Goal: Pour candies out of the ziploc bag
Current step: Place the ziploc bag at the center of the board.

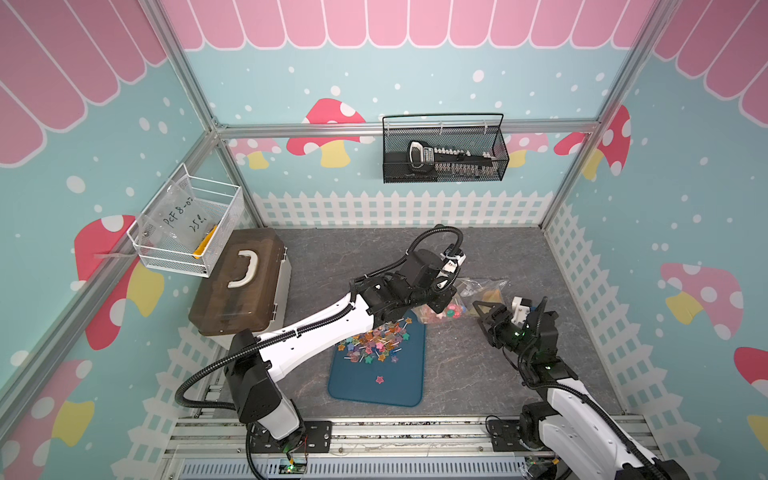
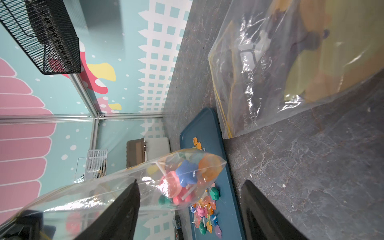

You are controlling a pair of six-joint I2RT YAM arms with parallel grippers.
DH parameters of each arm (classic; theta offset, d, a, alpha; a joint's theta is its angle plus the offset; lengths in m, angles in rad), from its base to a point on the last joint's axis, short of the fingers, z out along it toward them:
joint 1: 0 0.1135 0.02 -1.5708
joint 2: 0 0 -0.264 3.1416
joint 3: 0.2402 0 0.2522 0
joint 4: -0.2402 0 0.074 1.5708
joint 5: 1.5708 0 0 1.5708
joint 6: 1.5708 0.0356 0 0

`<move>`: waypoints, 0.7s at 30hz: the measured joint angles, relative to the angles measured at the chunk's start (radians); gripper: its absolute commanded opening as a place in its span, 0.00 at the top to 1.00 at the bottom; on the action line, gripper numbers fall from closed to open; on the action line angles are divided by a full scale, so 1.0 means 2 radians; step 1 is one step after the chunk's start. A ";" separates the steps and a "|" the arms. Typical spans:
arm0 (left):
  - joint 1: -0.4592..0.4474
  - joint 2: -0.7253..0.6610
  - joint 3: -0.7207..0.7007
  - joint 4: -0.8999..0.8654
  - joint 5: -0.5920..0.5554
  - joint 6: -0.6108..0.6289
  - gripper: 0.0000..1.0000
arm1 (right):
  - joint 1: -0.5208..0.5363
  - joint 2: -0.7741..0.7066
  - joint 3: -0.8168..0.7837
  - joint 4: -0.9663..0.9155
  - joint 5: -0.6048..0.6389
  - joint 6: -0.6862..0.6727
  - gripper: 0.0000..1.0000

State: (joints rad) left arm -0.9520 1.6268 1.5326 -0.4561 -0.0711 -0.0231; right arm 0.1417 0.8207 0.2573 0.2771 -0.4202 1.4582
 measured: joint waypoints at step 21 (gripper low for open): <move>-0.014 0.026 0.036 0.000 0.008 -0.014 1.00 | -0.002 0.094 0.000 0.136 -0.026 0.146 0.27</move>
State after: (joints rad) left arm -0.9791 1.6791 1.6039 -0.4564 -0.0559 -0.0505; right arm 0.1379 1.0084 0.2577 0.5491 -0.4721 1.7496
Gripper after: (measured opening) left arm 0.046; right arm 0.736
